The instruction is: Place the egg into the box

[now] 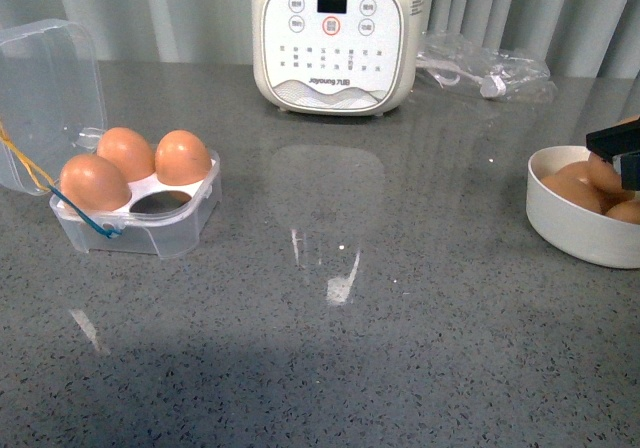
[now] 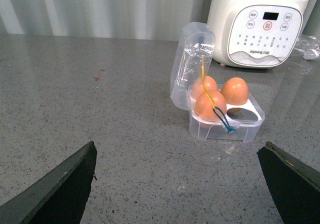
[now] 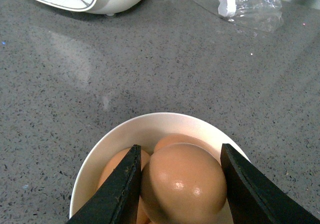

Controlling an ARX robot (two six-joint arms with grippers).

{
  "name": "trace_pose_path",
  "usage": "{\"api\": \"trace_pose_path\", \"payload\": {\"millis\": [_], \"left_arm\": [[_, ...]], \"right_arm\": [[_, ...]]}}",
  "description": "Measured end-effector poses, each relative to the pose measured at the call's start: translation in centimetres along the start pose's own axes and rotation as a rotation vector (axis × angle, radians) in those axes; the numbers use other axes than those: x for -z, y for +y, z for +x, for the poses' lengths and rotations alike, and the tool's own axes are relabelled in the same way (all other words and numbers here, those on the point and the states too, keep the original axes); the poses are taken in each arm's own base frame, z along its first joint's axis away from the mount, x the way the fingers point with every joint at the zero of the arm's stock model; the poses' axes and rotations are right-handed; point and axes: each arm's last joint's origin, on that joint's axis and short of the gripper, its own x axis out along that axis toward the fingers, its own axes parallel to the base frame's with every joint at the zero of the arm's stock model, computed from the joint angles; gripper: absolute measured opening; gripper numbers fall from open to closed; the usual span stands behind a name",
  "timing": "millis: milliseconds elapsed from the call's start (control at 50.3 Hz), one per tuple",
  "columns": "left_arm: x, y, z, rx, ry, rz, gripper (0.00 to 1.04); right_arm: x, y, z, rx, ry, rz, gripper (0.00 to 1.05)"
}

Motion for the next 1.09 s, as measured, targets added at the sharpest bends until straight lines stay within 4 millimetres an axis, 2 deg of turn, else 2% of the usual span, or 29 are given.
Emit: {"api": "trace_pose_path", "payload": {"millis": [79, 159, 278, 358, 378, 437, 755, 954, 1093], "left_arm": [[0.0, 0.0, 0.0, 0.000, 0.000, 0.000, 0.98], [0.0, 0.0, 0.0, 0.000, 0.000, 0.000, 0.98], [0.0, 0.0, 0.0, 0.000, 0.000, 0.000, 0.98], [0.0, 0.0, 0.0, 0.000, 0.000, 0.000, 0.98], [0.0, 0.0, 0.0, 0.000, 0.000, 0.000, 0.98], [0.0, 0.0, 0.0, 0.000, 0.000, 0.000, 0.98], [0.0, 0.0, 0.0, 0.000, 0.000, 0.000, 0.98], [0.0, 0.0, 0.0, 0.000, 0.000, 0.000, 0.98], [0.0, 0.0, 0.0, 0.000, 0.000, 0.000, 0.98]], "right_arm": [[-0.4, -0.1, -0.5, -0.005, -0.007, 0.017, 0.40], [-1.7, -0.1, -1.0, -0.034, -0.036, 0.057, 0.40], [-4.6, 0.4, -1.6, -0.117, -0.102, 0.144, 0.40], [-6.8, 1.6, -1.3, -0.194, -0.140, 0.201, 0.40], [-7.8, 2.7, -0.7, -0.221, -0.157, 0.197, 0.40], [-9.0, 4.3, 0.3, -0.265, -0.155, 0.199, 0.40], [-12.9, 13.3, 4.9, -0.516, -0.077, 0.152, 0.40], [-12.6, 18.9, 6.4, -0.639, -0.003, 0.076, 0.40], [-12.2, 21.0, 6.1, -0.681, 0.012, 0.033, 0.40]]}}
